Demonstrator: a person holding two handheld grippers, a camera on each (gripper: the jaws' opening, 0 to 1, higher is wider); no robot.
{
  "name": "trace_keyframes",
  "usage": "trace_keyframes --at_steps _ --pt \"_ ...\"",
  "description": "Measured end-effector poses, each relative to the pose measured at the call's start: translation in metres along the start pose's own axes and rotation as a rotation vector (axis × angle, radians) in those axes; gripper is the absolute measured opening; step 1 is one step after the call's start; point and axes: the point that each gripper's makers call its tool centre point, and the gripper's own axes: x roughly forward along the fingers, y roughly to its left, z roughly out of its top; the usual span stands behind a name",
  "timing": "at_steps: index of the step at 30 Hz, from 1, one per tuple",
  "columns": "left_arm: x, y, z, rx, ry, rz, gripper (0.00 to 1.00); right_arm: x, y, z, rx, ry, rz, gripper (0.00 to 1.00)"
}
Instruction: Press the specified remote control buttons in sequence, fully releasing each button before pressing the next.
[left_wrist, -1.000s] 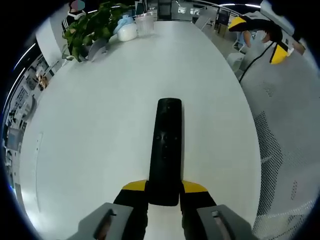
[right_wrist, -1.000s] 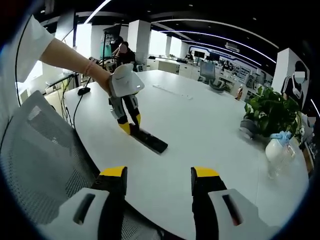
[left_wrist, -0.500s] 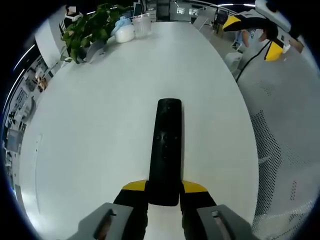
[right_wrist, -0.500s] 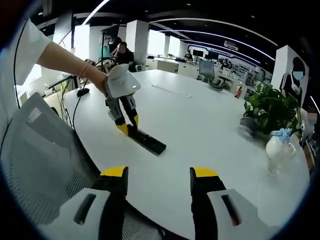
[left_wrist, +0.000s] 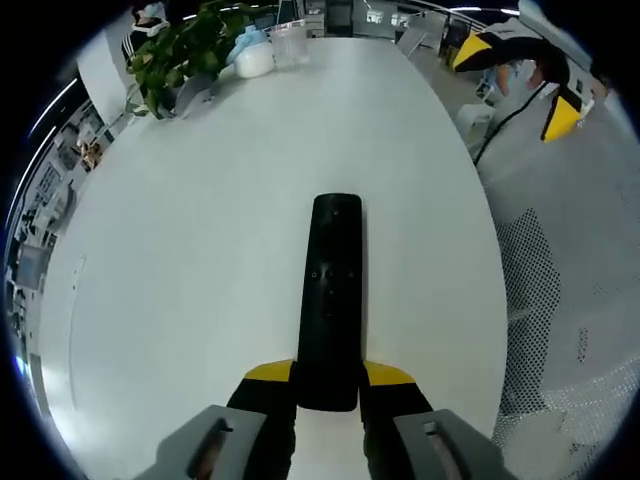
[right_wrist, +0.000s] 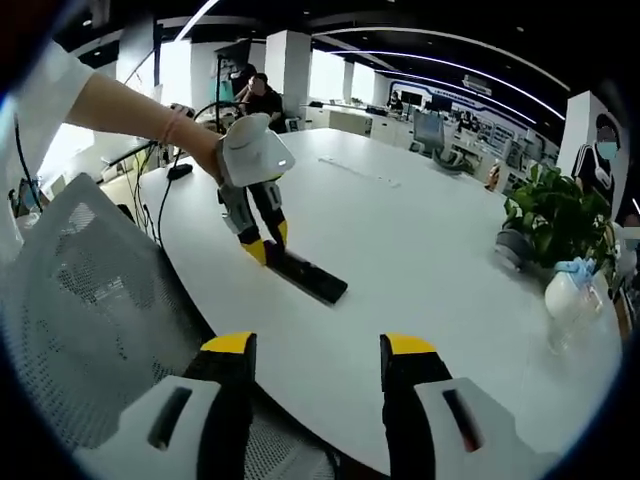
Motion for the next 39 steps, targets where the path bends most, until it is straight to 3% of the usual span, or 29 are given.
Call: trace_keyframes --at_steps 7,13,17,23,28,35,39 --pt "0.0 -0.004 0.0 0.008 0.039 -0.005 0.24 0.001 0.0 -0.004 -0.003 0.026 0.005 0.51" --pt "-0.001 -0.01 0.0 0.074 0.065 -0.027 0.24 0.001 -0.004 -0.005 0.038 0.027 -0.01 0.5" --pt "-0.001 -0.011 -0.001 0.1 0.05 -0.042 0.24 0.002 -0.007 -0.014 0.013 0.078 -0.037 0.48" --pt "-0.002 -0.014 -0.002 0.151 0.014 -0.059 0.24 0.0 -0.014 -0.027 0.068 0.13 -0.065 0.45" --pt "-0.002 -0.015 -0.004 0.182 -0.011 -0.073 0.24 -0.002 -0.018 -0.029 0.095 0.131 -0.091 0.44" --pt "-0.003 -0.022 -0.005 0.182 -0.042 -0.076 0.24 -0.002 -0.011 -0.023 0.036 0.111 -0.067 0.43" --pt "-0.005 -0.031 -0.008 0.171 -0.041 -0.069 0.24 -0.002 -0.015 -0.029 0.05 0.14 -0.092 0.43"
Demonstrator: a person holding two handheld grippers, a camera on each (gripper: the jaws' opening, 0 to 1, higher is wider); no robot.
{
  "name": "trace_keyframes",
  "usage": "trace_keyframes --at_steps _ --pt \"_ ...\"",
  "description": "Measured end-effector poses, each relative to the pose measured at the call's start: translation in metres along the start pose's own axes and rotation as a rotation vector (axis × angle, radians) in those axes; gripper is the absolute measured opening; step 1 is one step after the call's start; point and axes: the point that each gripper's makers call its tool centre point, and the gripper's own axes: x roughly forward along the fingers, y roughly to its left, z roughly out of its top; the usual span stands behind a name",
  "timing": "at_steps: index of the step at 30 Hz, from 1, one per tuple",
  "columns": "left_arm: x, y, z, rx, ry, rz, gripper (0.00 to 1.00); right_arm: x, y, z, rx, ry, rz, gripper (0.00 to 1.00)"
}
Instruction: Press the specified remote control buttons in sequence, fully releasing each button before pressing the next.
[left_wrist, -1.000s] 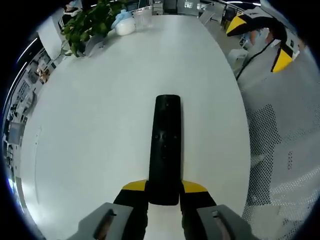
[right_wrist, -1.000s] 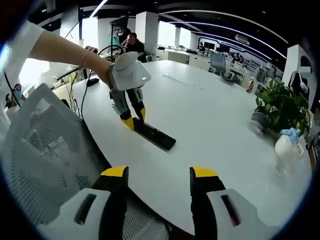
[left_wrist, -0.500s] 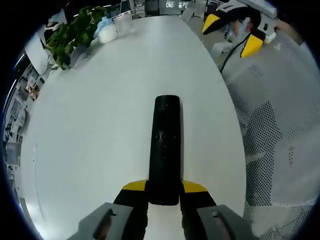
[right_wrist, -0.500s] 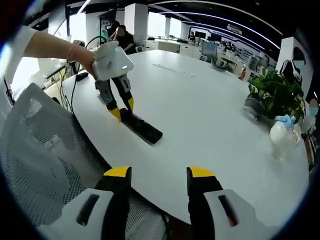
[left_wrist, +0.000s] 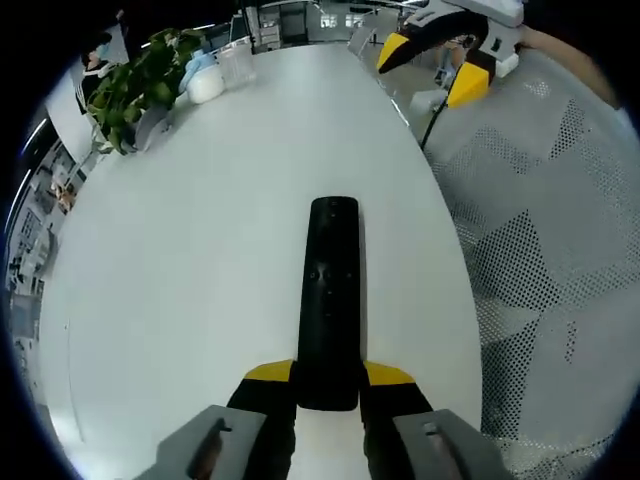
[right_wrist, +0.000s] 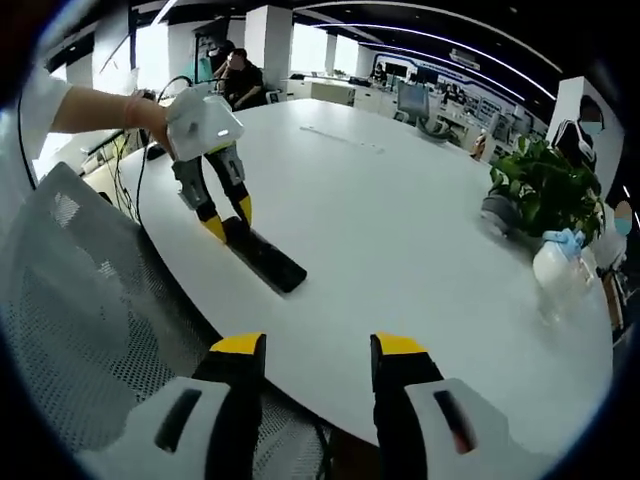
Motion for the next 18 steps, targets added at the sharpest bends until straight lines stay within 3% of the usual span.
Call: trace_keyframes --at_steps 11,12,18 --pt "-0.001 -0.007 -0.001 -0.014 -0.001 0.008 0.24 0.003 0.009 -0.001 -0.056 0.025 0.039 0.44" --pt "-0.001 -0.006 -0.001 -0.071 -0.017 0.012 0.24 0.003 0.008 -0.002 -0.052 0.03 0.035 0.44" --pt "-0.002 -0.011 -0.001 -0.094 -0.051 0.032 0.24 0.003 0.006 0.001 0.011 0.005 0.041 0.44"
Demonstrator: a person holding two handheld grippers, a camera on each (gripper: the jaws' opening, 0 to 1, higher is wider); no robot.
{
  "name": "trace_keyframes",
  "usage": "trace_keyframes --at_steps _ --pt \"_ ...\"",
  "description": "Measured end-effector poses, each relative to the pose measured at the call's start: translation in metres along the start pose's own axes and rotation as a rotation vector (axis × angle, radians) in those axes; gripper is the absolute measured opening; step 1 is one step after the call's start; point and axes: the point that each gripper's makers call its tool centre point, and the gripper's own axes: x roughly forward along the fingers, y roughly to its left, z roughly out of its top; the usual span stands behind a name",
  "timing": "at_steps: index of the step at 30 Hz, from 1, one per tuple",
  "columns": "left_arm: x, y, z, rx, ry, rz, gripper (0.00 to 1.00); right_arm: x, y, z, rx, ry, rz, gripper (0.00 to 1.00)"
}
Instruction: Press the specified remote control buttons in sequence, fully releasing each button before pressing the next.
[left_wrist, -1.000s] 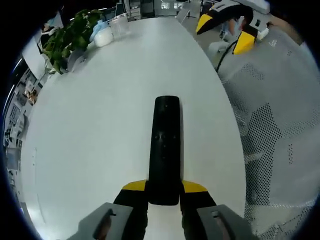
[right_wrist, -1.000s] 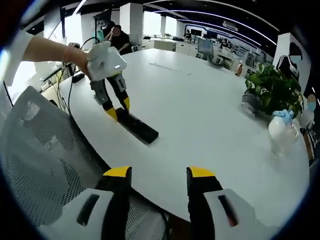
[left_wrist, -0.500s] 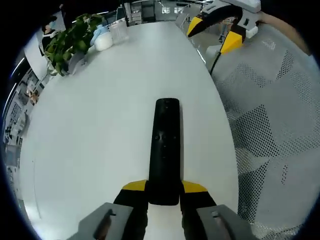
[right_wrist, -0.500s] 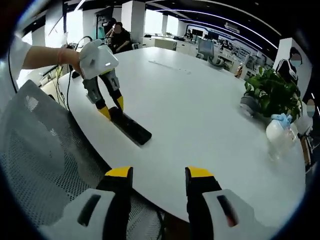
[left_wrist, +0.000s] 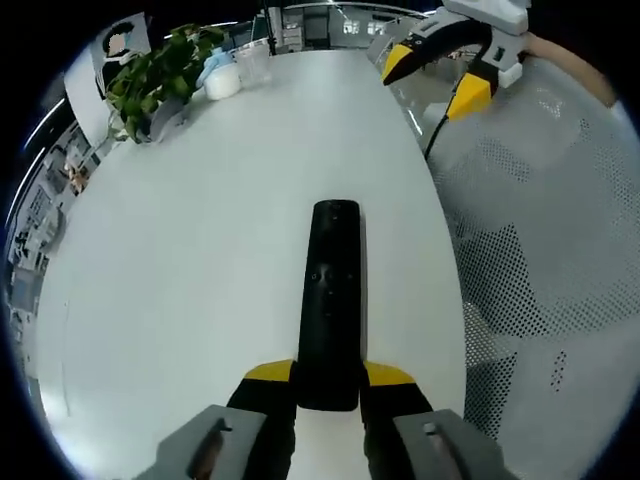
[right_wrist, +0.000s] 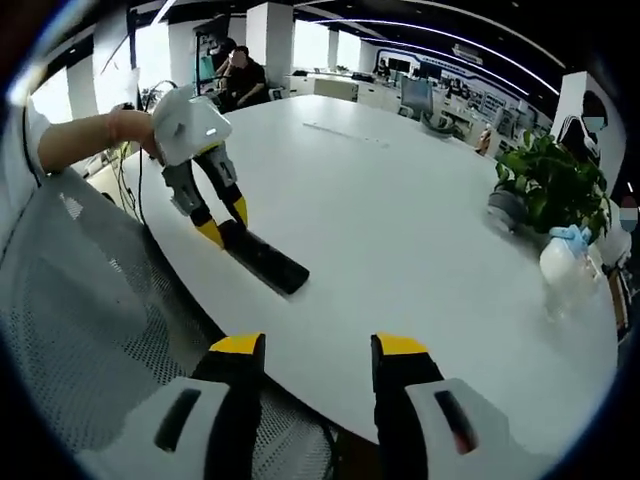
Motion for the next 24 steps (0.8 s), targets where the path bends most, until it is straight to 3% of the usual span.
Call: trace_keyframes --at_steps 5,8,14,21,24 --pt "0.0 0.0 0.0 -0.024 -0.045 -0.001 0.24 0.003 -0.002 -0.01 -0.027 0.057 -0.011 0.44" --pt "0.0 -0.003 0.001 -0.017 -0.047 0.0 0.24 0.002 -0.002 -0.016 0.089 0.069 0.006 0.44" --pt "0.0 -0.009 0.001 0.013 -0.036 -0.01 0.24 0.0 -0.008 -0.016 0.175 0.05 0.0 0.43" --pt "-0.001 -0.016 0.0 0.015 -0.072 -0.023 0.24 0.0 -0.007 -0.02 0.157 0.077 -0.01 0.42" --pt "-0.001 -0.017 0.0 0.011 -0.084 -0.021 0.24 0.002 -0.001 -0.019 0.137 0.086 0.029 0.42"
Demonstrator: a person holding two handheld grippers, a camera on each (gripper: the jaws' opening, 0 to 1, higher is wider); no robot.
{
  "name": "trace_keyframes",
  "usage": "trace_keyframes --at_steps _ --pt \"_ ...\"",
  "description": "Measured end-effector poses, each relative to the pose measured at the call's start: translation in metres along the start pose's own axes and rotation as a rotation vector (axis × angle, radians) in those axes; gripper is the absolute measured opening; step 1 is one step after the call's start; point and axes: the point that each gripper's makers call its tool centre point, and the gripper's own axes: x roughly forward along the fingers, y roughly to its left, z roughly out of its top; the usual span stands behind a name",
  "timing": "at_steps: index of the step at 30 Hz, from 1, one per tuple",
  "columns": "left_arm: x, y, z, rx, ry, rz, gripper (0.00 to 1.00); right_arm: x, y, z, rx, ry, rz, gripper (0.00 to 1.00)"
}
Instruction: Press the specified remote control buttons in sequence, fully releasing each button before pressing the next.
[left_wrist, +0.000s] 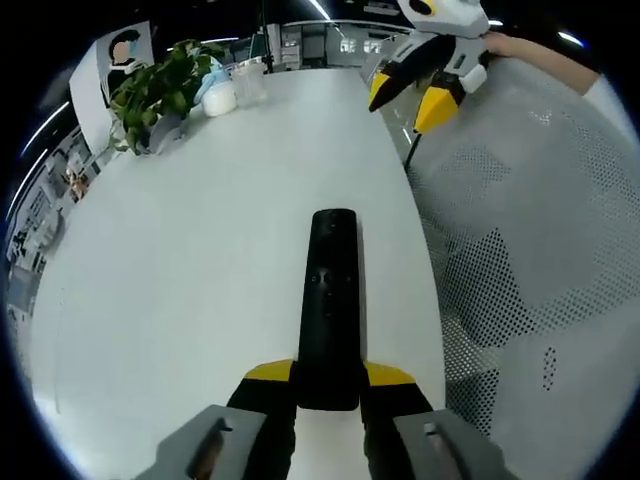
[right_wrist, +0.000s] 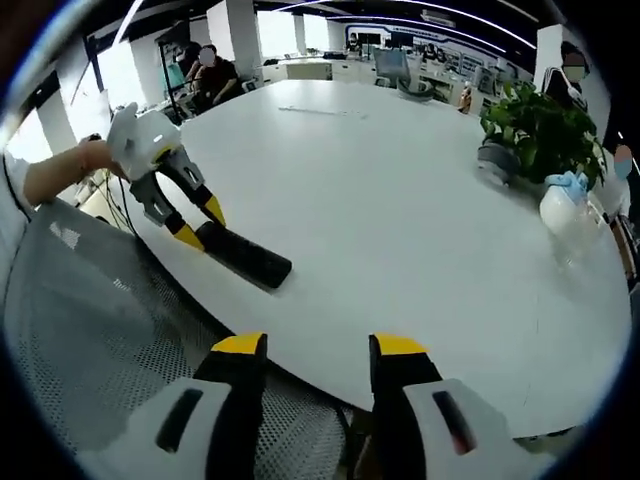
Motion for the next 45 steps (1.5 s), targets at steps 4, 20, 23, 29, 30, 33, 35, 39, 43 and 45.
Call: trace_keyframes --at_steps 4,20,23,29,30,33,35,39,43,45 --pt "-0.001 -0.004 -0.001 -0.006 -0.044 0.002 0.24 0.006 0.007 -0.002 -0.049 0.066 0.04 0.42" --pt "-0.001 -0.005 0.0 0.0 -0.116 -0.016 0.24 0.03 0.02 0.035 -0.188 0.125 0.079 0.31" --pt "-0.001 -0.005 0.0 0.004 -0.115 -0.015 0.24 0.052 0.029 0.049 -0.192 0.114 0.095 0.26" --pt "-0.001 -0.006 0.0 0.01 -0.119 -0.019 0.24 0.084 0.041 0.054 -0.18 0.128 0.139 0.14" --pt "-0.001 -0.006 0.0 0.011 -0.119 -0.02 0.24 0.087 0.041 0.054 -0.184 0.129 0.141 0.12" --pt "-0.001 -0.006 0.0 0.015 -0.118 -0.023 0.24 0.088 0.038 0.049 -0.21 0.124 0.13 0.04" --pt "-0.001 -0.006 0.0 0.018 -0.117 -0.025 0.24 0.088 0.038 0.045 -0.212 0.122 0.136 0.0" --pt "-0.001 -0.007 0.0 0.021 -0.116 -0.028 0.24 0.088 0.041 0.038 -0.188 0.14 0.152 0.0" --pt "-0.001 -0.007 0.0 0.021 -0.115 -0.029 0.24 0.087 0.047 0.034 -0.188 0.158 0.178 0.0" --pt "-0.001 -0.007 0.0 0.02 -0.114 -0.029 0.24 0.089 0.054 0.032 -0.205 0.173 0.196 0.0"
